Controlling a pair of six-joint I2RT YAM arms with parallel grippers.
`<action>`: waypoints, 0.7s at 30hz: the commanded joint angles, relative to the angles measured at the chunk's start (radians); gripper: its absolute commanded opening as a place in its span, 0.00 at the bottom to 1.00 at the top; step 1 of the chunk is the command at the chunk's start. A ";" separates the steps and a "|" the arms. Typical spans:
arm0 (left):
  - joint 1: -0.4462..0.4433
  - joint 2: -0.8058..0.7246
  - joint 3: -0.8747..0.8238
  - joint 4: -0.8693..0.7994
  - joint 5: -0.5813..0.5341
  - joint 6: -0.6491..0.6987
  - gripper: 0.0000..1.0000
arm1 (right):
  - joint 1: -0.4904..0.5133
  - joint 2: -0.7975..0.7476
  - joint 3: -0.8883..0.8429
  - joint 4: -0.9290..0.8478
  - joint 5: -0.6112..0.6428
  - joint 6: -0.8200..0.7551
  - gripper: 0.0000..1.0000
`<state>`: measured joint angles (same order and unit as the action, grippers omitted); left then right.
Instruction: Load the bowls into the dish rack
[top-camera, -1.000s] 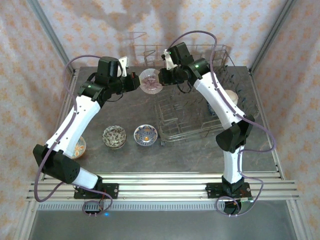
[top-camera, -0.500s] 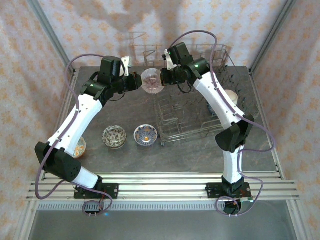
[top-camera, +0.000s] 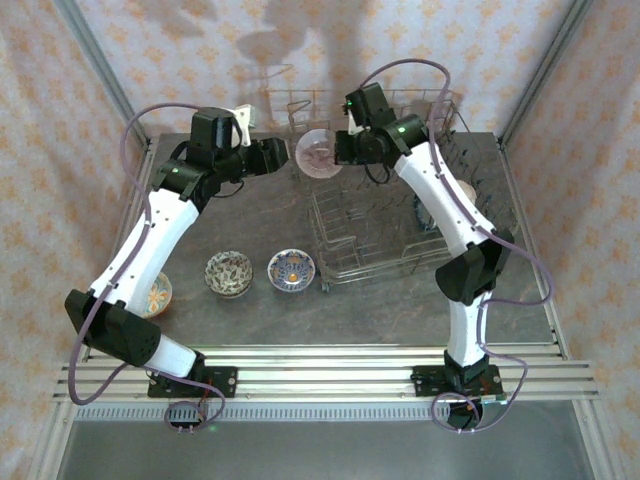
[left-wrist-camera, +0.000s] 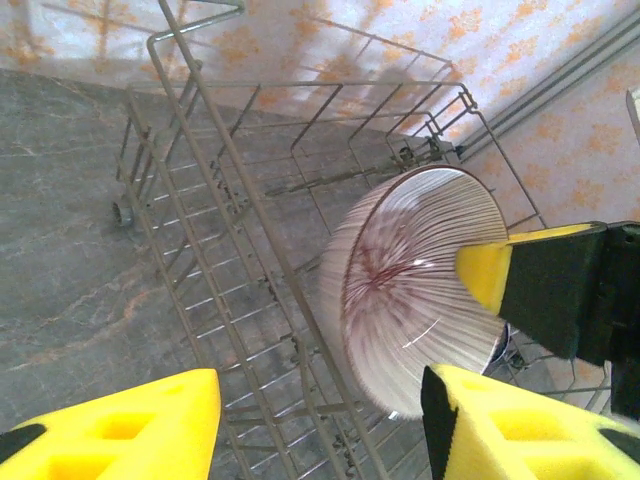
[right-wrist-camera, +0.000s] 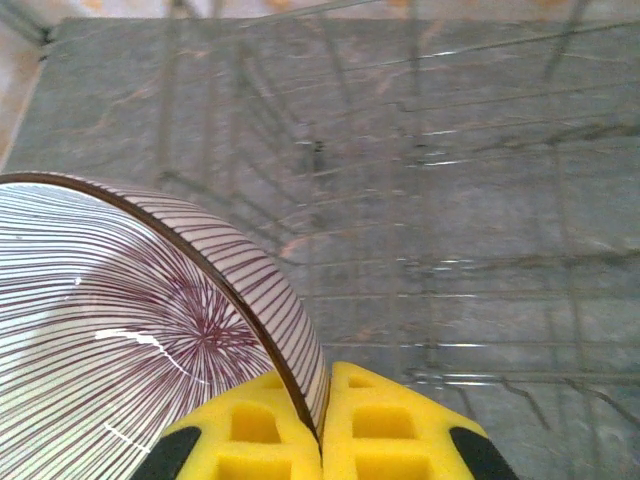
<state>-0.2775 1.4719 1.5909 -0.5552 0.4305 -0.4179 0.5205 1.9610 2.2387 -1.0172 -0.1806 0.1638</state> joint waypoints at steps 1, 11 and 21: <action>0.019 -0.037 -0.037 0.022 -0.009 0.014 0.56 | -0.050 -0.103 -0.041 0.044 0.114 0.056 0.00; 0.023 0.062 -0.165 0.009 0.032 0.027 0.40 | -0.080 -0.236 -0.196 -0.004 0.552 0.005 0.00; -0.026 0.178 -0.203 -0.068 0.027 0.087 0.37 | -0.088 -0.298 -0.327 -0.010 0.712 -0.003 0.00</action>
<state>-0.2745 1.6276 1.3899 -0.5838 0.4534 -0.3725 0.4347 1.7004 1.9274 -1.0336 0.4141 0.1635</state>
